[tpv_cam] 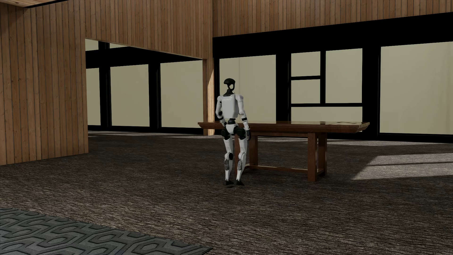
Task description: Move towards the table
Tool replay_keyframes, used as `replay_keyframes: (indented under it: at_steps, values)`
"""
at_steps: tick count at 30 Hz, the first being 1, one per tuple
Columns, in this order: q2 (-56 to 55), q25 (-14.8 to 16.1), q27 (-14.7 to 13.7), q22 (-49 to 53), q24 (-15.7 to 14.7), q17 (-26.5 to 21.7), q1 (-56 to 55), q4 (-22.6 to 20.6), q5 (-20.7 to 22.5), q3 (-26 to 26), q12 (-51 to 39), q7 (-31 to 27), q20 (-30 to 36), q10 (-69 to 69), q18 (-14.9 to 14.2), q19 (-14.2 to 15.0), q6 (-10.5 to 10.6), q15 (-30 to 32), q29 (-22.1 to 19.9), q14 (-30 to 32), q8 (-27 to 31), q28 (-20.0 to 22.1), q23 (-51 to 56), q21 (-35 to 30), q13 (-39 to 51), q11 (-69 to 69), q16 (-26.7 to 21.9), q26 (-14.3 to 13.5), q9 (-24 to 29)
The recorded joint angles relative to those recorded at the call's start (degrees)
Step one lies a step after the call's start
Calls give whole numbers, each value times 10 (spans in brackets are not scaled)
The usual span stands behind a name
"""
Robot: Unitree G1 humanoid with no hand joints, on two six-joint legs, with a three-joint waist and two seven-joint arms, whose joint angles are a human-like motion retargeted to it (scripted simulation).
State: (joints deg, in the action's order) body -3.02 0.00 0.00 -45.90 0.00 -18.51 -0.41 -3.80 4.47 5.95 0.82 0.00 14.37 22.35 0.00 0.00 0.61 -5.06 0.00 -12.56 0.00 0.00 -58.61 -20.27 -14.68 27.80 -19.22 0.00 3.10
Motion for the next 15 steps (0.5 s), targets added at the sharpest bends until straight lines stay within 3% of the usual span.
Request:
replay_keyframes:
  at_steps: [4, 7, 15]
  values:
    - [38, 0, 0, -137, 0, -12, 20, 0, -5, -27, 45, 0, 112, -9, 0, 0, -4, -5, 0, -18, 0, 0, 38, 15, 76, -41, 20, 0, -7]
    - [55, 0, 0, -207, 0, -16, 40, 5, -1, -42, 93, 0, 158, -7, 0, 0, -5, -1, 0, -30, 0, 0, 65, 28, 110, -52, 25, 0, -8]
    - [84, 0, 0, -218, 0, -14, 60, 11, 8, -59, 153, 0, 74, -15, 0, 0, -4, -32, 0, -35, 0, 0, 32, 13, 68, -54, 22, 0, -21]
